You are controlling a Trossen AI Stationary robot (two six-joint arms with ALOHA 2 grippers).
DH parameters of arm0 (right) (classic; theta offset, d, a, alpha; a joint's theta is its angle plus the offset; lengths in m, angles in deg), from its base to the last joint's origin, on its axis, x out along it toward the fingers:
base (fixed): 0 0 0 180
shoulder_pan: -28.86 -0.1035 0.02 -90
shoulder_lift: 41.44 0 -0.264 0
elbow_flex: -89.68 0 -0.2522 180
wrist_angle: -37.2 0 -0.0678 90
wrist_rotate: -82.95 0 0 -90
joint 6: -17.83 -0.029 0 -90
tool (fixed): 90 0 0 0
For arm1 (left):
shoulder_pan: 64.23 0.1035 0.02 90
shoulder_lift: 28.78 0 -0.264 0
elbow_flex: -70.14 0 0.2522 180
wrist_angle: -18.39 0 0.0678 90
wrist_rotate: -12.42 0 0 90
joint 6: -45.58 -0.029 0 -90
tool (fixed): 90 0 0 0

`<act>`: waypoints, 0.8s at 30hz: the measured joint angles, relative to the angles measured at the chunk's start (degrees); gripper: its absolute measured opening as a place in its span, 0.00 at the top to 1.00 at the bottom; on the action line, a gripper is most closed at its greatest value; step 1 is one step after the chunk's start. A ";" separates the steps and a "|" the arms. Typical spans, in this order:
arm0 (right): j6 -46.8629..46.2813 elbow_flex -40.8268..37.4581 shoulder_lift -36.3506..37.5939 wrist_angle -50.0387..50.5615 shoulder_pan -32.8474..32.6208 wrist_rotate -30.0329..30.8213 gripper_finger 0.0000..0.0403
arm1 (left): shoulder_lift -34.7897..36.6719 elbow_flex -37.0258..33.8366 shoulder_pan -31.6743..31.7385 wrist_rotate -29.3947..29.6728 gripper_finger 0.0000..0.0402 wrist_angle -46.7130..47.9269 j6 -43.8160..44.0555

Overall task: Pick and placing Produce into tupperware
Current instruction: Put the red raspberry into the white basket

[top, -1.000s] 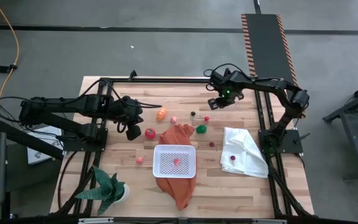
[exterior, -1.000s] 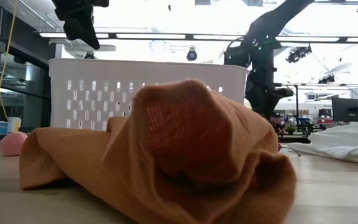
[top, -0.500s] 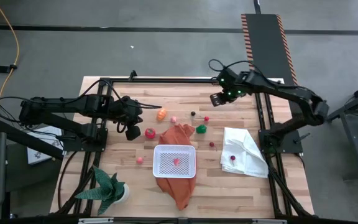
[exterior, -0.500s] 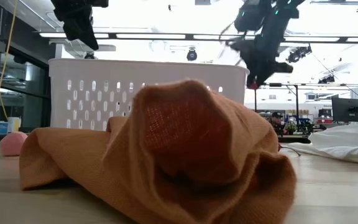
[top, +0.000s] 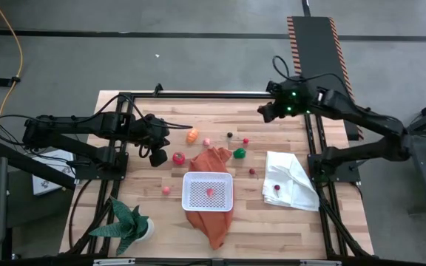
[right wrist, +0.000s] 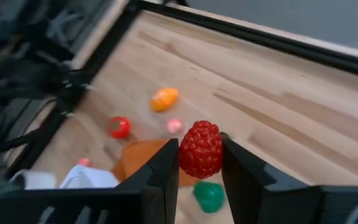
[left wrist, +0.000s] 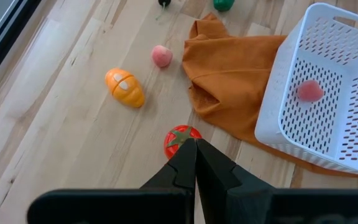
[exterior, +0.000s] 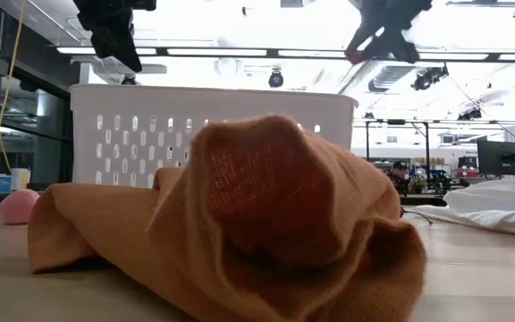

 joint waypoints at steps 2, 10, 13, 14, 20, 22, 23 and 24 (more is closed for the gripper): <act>1.24 0.00 1.12 -0.98 -1.37 -0.30 0.78 | 0.00 0.00 0.02 0.00 1.00 -0.01 0.00; 2.94 0.00 3.06 -2.23 -7.03 -0.62 0.78 | 0.00 0.00 0.00 0.00 1.00 -0.02 0.00; 4.06 0.00 3.07 -2.89 -9.72 -0.93 0.78 | 0.00 0.00 0.00 0.00 1.00 -0.02 0.00; 4.39 0.00 3.07 -3.33 -10.62 -1.29 0.78 | 0.00 0.00 0.00 0.00 1.00 -0.02 0.00; 6.82 0.00 3.07 -8.74 -17.19 -1.81 0.78 | 0.00 0.00 0.02 -0.01 1.00 -0.03 0.23; 7.27 0.00 3.07 -10.89 -19.49 -1.83 0.78 | 0.00 0.00 0.02 0.00 1.00 -0.13 0.74; 7.28 0.00 3.07 -11.94 -20.52 -1.83 0.78 | 0.00 0.00 0.00 -0.02 1.00 -0.13 1.16; 7.27 0.00 3.07 -12.95 -21.41 -1.83 0.78 | 0.00 0.00 0.02 0.00 1.00 -0.13 1.43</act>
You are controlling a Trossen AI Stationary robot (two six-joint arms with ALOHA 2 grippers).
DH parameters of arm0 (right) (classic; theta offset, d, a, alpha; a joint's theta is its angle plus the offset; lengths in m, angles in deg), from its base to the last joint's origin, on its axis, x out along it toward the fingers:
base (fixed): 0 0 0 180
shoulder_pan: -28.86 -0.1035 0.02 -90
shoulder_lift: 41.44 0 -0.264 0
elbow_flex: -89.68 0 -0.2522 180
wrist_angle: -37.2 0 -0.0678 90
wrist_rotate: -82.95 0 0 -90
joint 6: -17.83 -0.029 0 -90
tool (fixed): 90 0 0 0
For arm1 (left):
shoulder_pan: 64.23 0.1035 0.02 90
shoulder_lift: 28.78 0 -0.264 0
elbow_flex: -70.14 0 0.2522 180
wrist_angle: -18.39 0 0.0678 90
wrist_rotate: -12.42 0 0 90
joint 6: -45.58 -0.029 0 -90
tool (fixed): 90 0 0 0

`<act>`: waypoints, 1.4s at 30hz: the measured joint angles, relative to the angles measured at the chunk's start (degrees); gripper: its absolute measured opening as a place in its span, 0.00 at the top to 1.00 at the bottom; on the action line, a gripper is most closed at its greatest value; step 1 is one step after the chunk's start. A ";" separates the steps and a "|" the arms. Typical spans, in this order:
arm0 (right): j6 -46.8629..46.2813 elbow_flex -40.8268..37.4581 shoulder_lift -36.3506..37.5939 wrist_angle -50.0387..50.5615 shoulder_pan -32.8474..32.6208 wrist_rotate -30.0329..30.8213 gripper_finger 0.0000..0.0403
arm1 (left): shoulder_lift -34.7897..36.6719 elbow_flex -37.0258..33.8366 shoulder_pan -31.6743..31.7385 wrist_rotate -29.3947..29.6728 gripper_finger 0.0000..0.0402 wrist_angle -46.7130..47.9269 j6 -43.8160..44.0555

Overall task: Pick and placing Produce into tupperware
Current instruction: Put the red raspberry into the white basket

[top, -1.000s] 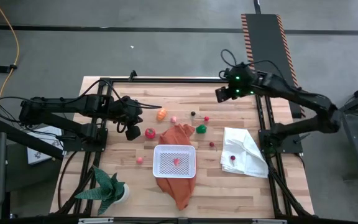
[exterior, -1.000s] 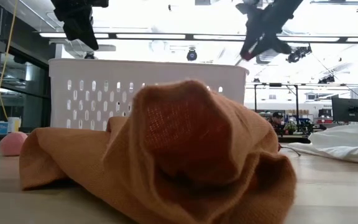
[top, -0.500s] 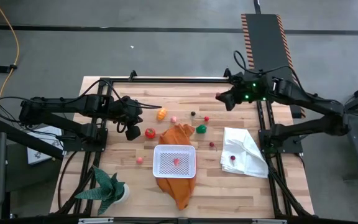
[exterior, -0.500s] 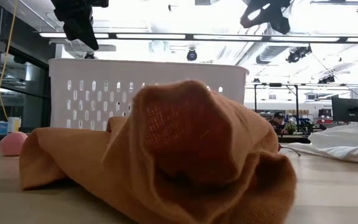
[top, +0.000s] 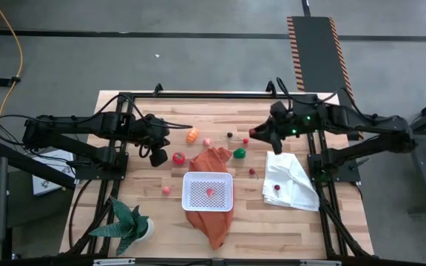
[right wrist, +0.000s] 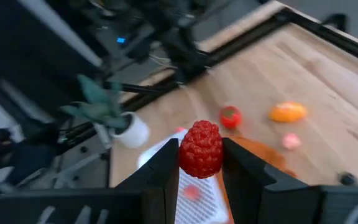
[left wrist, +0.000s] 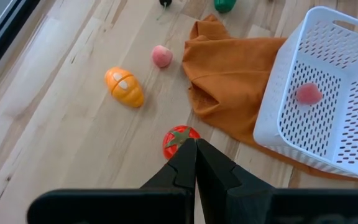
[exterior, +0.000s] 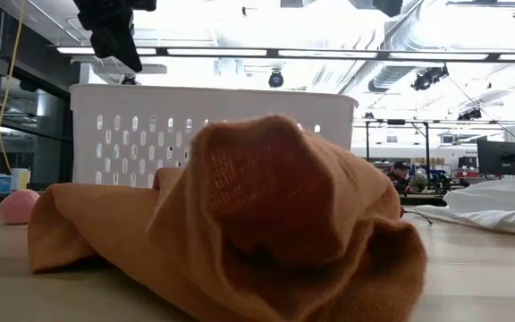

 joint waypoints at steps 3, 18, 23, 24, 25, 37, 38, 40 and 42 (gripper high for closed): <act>-0.01 0.00 0.00 -2.35 -2.86 0.00 0.78 | 0.00 0.00 0.00 -0.02 1.00 -0.01 0.25; 0.03 0.00 -5.54 -11.31 -11.18 1.49 0.78 | 0.00 0.00 -0.02 -6.21 1.00 -0.07 1.71; -0.40 0.00 -8.76 -11.29 -11.79 1.30 0.78 | 0.00 0.00 -0.02 -9.61 1.00 -0.07 1.69; -0.57 0.00 -9.30 -11.39 -11.81 1.29 0.78 | 0.00 0.00 -0.02 -10.62 1.00 -0.07 1.69; -0.96 0.00 -9.86 -11.64 -11.81 1.29 0.78 | 0.00 0.00 0.00 -11.68 1.00 -0.07 1.69; -0.24 8.00 -18.25 -6.89 -12.07 1.01 0.78 | 0.50 0.00 0.00 -23.09 1.00 0.18 1.63; -0.21 9.43 -19.34 -4.72 -12.07 0.99 0.78 | 0.76 0.01 0.00 -24.06 1.00 0.20 1.60; -0.06 12.03 -21.52 -0.94 -12.07 0.83 0.78 | 1.48 0.02 0.00 -25.28 1.00 0.56 1.54; 0.27 14.24 -23.34 1.27 -12.30 0.85 0.78 | 2.51 0.02 0.00 -25.57 1.00 1.22 1.52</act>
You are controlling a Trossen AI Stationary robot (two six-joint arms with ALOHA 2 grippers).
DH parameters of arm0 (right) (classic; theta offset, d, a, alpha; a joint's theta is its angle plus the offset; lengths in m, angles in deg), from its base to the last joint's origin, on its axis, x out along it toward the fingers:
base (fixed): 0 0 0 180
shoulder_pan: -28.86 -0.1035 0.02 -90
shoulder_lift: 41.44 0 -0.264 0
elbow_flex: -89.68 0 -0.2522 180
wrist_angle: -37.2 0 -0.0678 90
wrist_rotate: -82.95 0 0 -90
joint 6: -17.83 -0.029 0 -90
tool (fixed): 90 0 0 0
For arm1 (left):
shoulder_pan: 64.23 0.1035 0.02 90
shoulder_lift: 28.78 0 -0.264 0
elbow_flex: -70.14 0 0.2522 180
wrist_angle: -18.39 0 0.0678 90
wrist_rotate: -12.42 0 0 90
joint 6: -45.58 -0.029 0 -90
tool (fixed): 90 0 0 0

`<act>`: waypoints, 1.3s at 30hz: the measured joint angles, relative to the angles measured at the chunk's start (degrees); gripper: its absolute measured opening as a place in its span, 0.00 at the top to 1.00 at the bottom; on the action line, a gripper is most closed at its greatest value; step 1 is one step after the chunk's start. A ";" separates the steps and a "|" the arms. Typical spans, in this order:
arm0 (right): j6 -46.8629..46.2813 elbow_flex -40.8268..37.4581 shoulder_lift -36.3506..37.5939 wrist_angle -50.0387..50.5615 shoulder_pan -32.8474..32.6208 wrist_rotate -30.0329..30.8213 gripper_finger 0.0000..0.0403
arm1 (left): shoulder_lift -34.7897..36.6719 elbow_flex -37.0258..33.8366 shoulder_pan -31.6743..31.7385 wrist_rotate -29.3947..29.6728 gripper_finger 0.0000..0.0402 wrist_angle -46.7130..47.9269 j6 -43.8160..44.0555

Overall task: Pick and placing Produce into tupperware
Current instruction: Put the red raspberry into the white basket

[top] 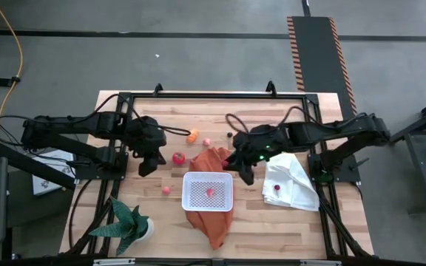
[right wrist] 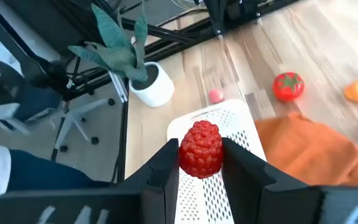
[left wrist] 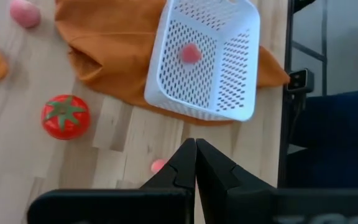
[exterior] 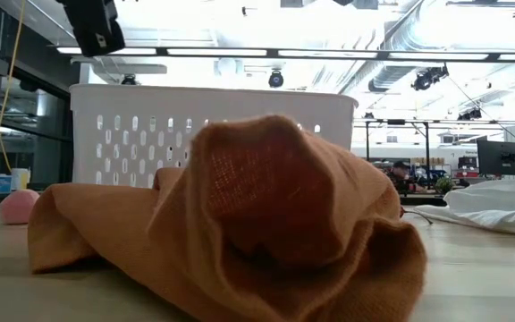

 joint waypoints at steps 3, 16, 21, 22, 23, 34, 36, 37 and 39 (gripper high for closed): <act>0.68 2.49 -2.38 0.91 -0.27 0.00 0.78 | 2.18 0.00 0.00 0.02 1.00 1.17 -0.02; -3.36 6.39 -11.85 4.24 -2.06 -0.01 0.78 | 11.64 0.00 0.00 -0.93 1.00 2.40 1.69; -5.92 6.40 -15.12 4.51 -2.80 0.00 0.78 | 12.35 0.00 0.00 -0.92 1.00 2.59 1.75; -6.27 6.40 -15.62 4.53 -2.84 0.00 0.78 | 12.32 0.00 0.00 -0.94 1.00 2.88 1.75; -6.81 6.40 -16.26 4.52 -2.89 0.00 0.78 | 12.30 0.00 0.00 -1.14 1.00 3.12 1.73; -9.90 6.40 -22.24 8.00 -2.89 0.02 0.78 | 12.28 0.00 0.00 -1.38 1.00 3.33 1.60; -10.90 6.40 -23.10 8.74 -2.89 0.00 0.78 | 12.28 0.00 0.00 -1.34 1.00 3.39 1.58; -11.22 6.40 -23.49 9.23 -2.89 0.00 0.78 | 12.28 0.00 0.00 -1.34 1.00 3.40 1.60; -11.54 6.40 -24.40 9.51 -2.89 -0.02 0.78 | 12.28 0.00 0.00 -1.33 1.00 3.46 1.58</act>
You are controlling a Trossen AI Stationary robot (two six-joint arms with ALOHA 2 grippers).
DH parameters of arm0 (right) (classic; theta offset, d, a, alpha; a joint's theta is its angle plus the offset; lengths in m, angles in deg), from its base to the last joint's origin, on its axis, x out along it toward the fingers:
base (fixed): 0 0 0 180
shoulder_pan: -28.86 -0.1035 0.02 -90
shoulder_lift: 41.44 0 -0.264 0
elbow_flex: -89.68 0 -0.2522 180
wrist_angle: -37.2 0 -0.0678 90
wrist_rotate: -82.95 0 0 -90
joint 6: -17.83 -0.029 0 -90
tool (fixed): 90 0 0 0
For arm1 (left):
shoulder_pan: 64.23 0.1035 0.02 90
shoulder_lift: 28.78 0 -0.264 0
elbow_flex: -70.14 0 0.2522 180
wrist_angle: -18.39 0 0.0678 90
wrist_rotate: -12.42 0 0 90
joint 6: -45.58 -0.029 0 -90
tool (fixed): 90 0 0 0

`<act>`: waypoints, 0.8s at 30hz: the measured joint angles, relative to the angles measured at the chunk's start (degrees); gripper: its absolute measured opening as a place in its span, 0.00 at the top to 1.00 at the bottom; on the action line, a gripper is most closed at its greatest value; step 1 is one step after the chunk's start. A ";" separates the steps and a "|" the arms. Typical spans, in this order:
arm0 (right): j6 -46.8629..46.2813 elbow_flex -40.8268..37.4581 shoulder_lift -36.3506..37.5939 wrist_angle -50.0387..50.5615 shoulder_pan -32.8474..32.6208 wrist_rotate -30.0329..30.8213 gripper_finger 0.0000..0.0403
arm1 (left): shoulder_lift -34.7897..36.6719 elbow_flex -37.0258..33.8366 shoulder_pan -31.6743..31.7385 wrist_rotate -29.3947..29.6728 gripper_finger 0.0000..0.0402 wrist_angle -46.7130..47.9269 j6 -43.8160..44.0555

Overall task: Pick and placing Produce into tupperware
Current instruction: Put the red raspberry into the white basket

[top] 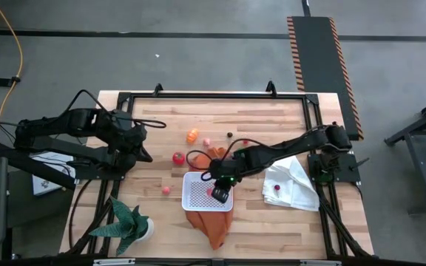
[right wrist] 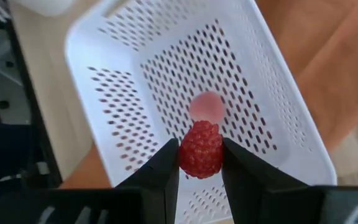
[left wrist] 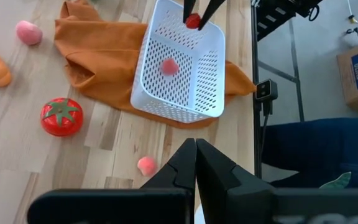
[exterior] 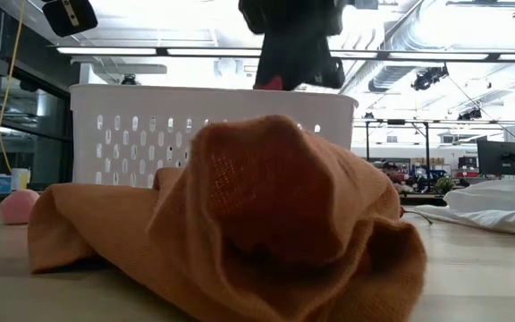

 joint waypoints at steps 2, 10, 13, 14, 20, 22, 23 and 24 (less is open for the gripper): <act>-0.83 0.00 -0.76 0.59 0.00 0.00 0.78 | 0.00 0.00 0.00 0.04 1.00 0.00 -0.02; -2.35 0.00 -3.80 1.26 0.00 -0.22 0.78 | 0.00 0.00 0.00 0.47 1.00 0.00 -1.82; -2.56 0.00 -4.67 1.39 0.00 -0.22 0.78 | 0.00 0.00 0.00 0.49 1.00 0.00 -2.63; -2.75 0.00 -4.93 1.42 0.00 -0.21 0.78 | 0.00 0.00 0.00 0.48 1.00 0.00 -2.99; -3.42 -0.02 -7.04 2.11 0.00 -0.36 0.78 | -0.02 0.00 0.00 0.50 1.00 0.00 -3.29; -3.83 -0.02 -7.29 2.08 0.00 -0.42 0.78 | -0.01 0.00 0.00 0.50 1.00 0.01 -3.50; -4.04 -0.02 -7.29 2.05 0.00 -0.40 0.78 | -0.02 0.00 0.00 0.50 1.00 0.00 -3.51; -4.06 -0.02 -7.29 1.93 0.00 -0.39 0.78 | -0.02 0.00 0.00 0.50 1.00 0.00 -3.51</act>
